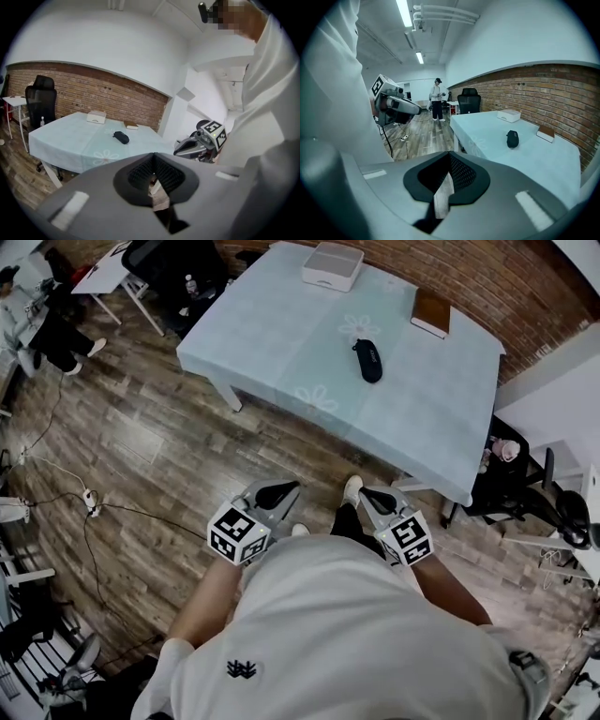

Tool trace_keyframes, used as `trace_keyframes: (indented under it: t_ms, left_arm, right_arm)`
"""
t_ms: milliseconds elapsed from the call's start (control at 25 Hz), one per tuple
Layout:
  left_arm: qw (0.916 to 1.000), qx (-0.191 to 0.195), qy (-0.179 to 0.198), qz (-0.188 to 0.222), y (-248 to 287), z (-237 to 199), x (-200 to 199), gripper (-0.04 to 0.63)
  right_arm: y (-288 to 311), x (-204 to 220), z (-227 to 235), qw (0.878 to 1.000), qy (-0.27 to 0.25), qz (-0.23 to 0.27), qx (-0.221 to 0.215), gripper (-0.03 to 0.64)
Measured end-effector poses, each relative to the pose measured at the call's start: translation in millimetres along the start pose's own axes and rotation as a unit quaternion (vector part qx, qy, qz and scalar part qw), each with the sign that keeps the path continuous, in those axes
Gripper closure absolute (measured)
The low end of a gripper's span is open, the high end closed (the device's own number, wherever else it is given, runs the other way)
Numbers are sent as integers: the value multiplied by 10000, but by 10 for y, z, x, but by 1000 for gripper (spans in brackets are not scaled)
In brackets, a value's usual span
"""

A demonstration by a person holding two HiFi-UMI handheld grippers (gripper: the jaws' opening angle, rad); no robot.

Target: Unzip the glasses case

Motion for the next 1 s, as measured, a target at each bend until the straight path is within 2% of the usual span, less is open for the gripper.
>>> trace_keyframes:
  t_ms: [360,760,1000]
  left_arm:
    - [9997,11,185,169,-203,154,36,543]
    - [9995,-149,132,239,-410,289,192,543]
    - [9997,-61,110,197,-321,276,212,543]
  right_arm:
    - [-152,-108,-265,9994,-305,141,77,615]
    - [-276,-128,-416,9984,-507,223,107,615]
    - [-272,-126,-372,9985,-497,174,152,615]
Point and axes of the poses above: the fingertips, and each gripper's own axes: y forward along the fingers, z to its right, x out of its underside, the point moved 2 cm from there along -y, backward along the fingers, and after that the axes turned 11 degrees about x, right-handed, at the moved point
